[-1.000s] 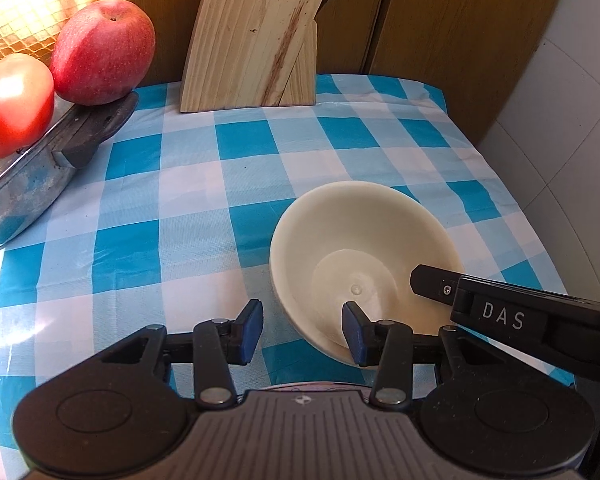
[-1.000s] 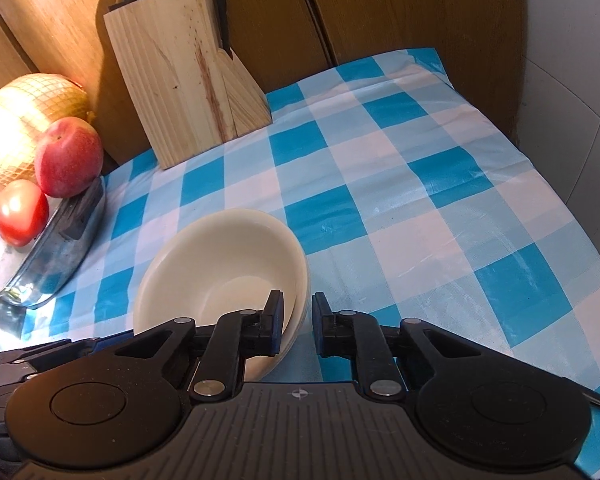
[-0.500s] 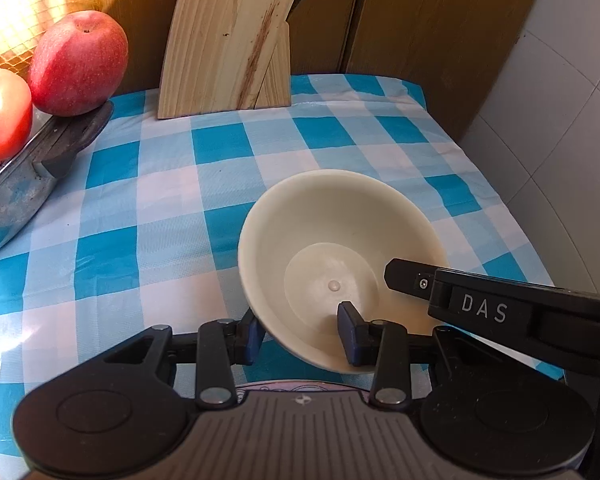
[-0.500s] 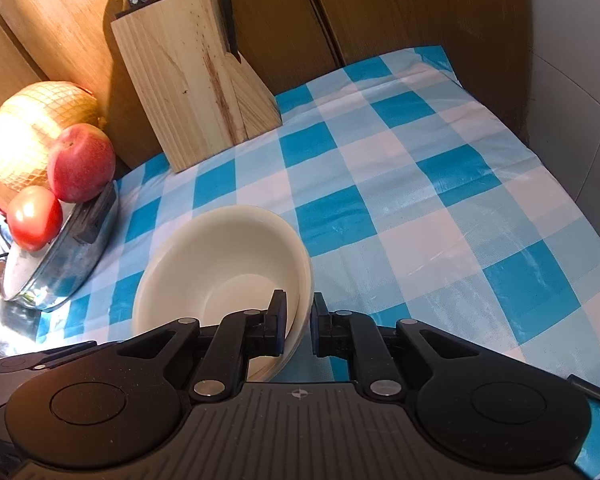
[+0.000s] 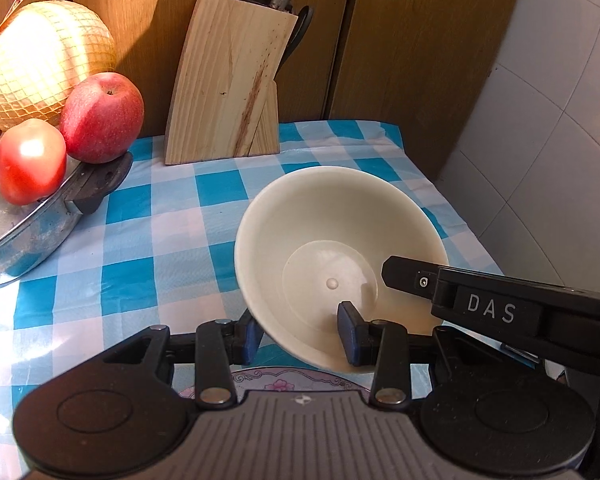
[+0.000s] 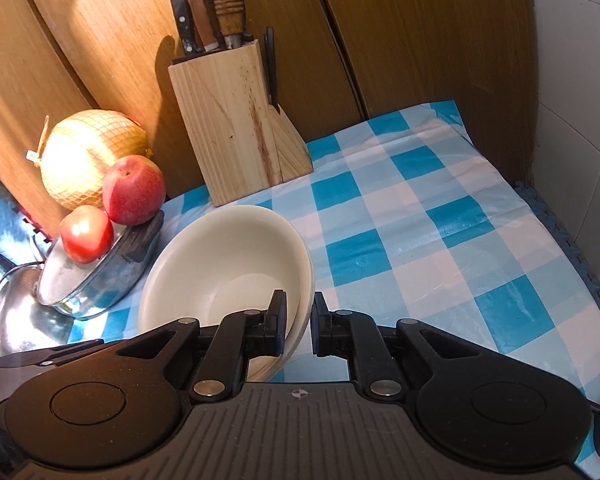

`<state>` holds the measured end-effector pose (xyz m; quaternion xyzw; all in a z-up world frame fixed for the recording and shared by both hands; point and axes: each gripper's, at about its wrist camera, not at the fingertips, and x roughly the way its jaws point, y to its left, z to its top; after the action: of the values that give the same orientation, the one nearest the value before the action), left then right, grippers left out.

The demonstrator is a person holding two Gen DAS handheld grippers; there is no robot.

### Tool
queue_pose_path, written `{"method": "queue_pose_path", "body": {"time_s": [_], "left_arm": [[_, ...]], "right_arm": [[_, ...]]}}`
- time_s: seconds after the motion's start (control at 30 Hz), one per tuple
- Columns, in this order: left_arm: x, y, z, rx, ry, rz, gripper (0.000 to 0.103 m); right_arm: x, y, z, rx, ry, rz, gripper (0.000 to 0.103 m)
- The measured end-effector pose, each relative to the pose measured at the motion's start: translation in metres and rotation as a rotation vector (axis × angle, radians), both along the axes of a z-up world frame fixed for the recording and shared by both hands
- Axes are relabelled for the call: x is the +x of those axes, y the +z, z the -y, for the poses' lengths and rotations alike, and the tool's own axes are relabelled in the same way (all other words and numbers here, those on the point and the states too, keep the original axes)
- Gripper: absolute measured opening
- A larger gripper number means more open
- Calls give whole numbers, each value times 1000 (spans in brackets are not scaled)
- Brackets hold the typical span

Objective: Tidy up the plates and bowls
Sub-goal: 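Lift the bowl stack and carry it toward the pink-flower dishes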

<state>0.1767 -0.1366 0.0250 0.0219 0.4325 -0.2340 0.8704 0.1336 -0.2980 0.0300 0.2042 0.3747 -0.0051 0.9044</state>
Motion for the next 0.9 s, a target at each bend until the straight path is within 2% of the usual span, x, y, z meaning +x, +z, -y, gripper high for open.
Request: {"method": "queue_pose_path", "body": {"time_s": [0.5, 0.9], "left_arm": [[-52, 39, -26, -55, 19, 107, 35], [-93, 53, -46, -76, 25, 156, 37]], "right_arm": [[-47, 40, -25, -29, 41, 139, 17], [-86, 56, -50, -48, 43, 188, 17]]}}
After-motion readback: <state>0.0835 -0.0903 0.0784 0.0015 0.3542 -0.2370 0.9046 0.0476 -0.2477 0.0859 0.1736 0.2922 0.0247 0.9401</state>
